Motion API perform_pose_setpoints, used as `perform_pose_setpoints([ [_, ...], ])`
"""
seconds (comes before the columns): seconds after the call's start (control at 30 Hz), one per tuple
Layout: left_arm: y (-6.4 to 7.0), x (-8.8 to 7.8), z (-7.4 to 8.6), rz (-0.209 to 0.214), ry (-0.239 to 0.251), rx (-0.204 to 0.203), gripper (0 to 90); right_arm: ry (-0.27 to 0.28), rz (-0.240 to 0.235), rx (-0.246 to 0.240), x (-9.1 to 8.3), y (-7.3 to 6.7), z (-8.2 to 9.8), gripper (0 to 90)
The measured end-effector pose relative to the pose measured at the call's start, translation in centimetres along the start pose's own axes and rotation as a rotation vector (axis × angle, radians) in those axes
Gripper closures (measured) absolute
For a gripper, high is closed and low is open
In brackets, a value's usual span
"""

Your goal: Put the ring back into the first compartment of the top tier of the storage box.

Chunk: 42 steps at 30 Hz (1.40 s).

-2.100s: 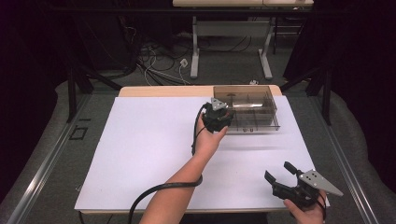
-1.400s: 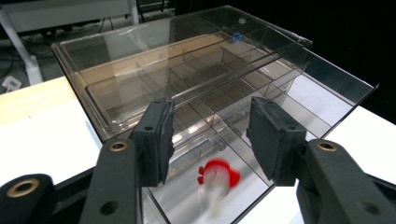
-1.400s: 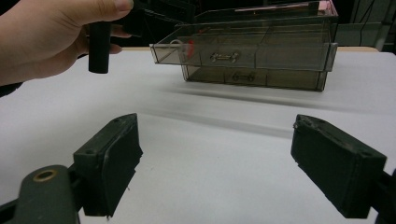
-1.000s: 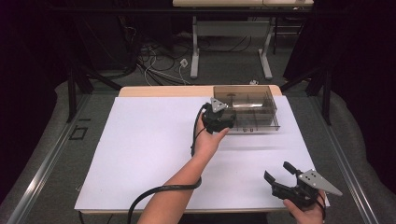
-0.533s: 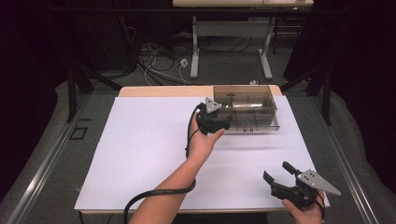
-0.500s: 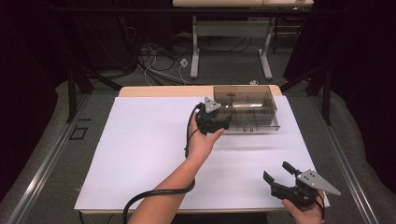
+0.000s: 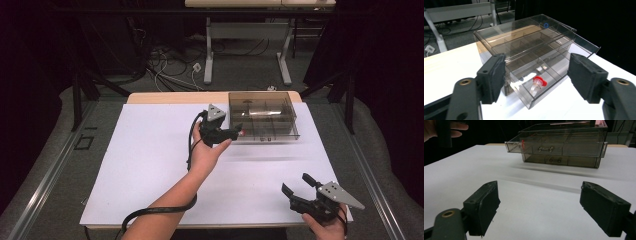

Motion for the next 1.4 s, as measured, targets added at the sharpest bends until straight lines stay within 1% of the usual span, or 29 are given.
perform_pose_setpoints([
  [0.03, -0.1, -0.2, 0.1, 0.001, -0.004, -0.002, 27.6, 0.0, 0.001, 0.0, 0.0, 0.0, 0.0, 14.9],
  [0.13, -0.5, -0.9, 0.1, 0.004, 0.006, 0.003, 23.7, 0.0, 0.004, 0.001, 0.0, 0.0, 0.0, 14.9],
  [0.17, -0.6, -1.1, 0.0, 0.001, 0.011, 0.002, 22.6, 0.0, 0.005, -0.007, 0.0, 0.1, 0.0, 14.9],
  [0.2, -0.8, -1.4, 0.0, 0.0, 0.016, -0.001, 21.1, 0.0, 0.005, -0.002, -0.1, 0.0, 0.0, 14.9],
  [0.27, -1.0, -1.8, 0.1, 0.004, 0.029, -0.023, 17.7, 0.0, 0.006, 0.0, -0.1, 0.1, 0.0, 14.9],
  [0.3, -1.2, -2.1, 0.2, 0.006, 0.028, -0.024, 16.3, 0.0, 0.006, 0.002, 0.0, 0.1, 0.0, 14.9],
  [0.33, -1.3, -2.3, 0.3, 0.012, 0.028, -0.039, 15.9, -0.001, 0.007, 0.0, 0.0, 0.1, 0.0, 14.9],
  [0.37, -1.5, -2.5, 0.4, 0.016, 0.026, -0.04, 15.5, 0.0, 0.006, -0.001, 0.0, 0.1, 0.0, 14.9],
  [0.43, -1.7, -2.9, 0.7, 0.019, 0.021, -0.053, 12.0, -0.002, 0.007, -0.001, 0.0, 0.1, 0.0, 14.9],
  [0.47, -1.9, -3.1, 0.9, 0.018, 0.018, -0.049, 10.3, -0.002, 0.008, -0.001, 0.0, 0.0, 0.0, 14.9],
  [0.57, -2.3, -3.9, 1.4, 0.02, 0.02, -0.055, 6.7, 0.0, 0.006, -0.006, -0.1, 0.0, 0.0, 14.9],
  [0.63, -2.6, -4.4, 1.7, 0.025, 0.023, -0.071, 4.0, -0.002, 0.006, -0.002, -0.1, 0.0, 0.0, 14.9],
  [0.73, -3.0, -5.3, 2.1, 0.027, 0.033, -0.075, 0.5, -0.004, 0.01, -0.006, -0.1, -0.1, 0.0, 14.9],
  [0.83, -3.6, -6.4, 2.4, 0.016, 0.045, -0.07, 0.5, -0.005, 0.008, -0.011, -0.1, -0.1, 0.0, 14.9],
  [0.9, -3.9, -6.9, 2.7, 0.017, 0.048, -0.071, 0.5, -0.004, 0.01, -0.009, -0.1, -0.1, 0.0, 14.9],
  [1.0, -4.4, -7.8, 3.4, 0.016, 0.043, -0.085, 0.5, -0.006, 0.009, -0.011, -0.1, -0.1, 0.0, 14.9],
  [1.03, -4.6, -8.1, 3.6, 0.017, 0.043, -0.084, 0.5, -0.004, 0.009, -0.006, -0.1, -0.2, 0.0, 14.9],
  [1.07, -4.7, -8.5, 3.9, 0.018, 0.044, -0.086, 0.5, -0.001, 0.008, -0.013, -0.1, -0.1, 0.0, 14.9],
  [1.2, -5.3, -9.9, 4.9, 0.015, 0.051, -0.086, 0.6, 0.001, 0.006, -0.011, -0.1, -0.2, 0.0, 14.9],
  [1.33, -5.9, -11.3, 5.7, 0.003, 0.066, -0.096, 0.6, 0.003, 0.011, -0.013, 0.0, -0.2, 0.0, 14.9],
  [1.4, -6.1, -11.9, 6.1, 0.004, 0.07, -0.101, 0.6, 0.004, 0.009, -0.014, 0.0, -0.2, 0.0, 14.9],
])
Point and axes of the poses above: each handheld gripper's, and its own axes: x roughly forward along the jaws, z roughly out of its underside, y roughly to its right, the point moved 6 cm from there along x, roughly forward along the jaws, and after that the axes turned 6 degrees about -z, right-handed, at the moved point
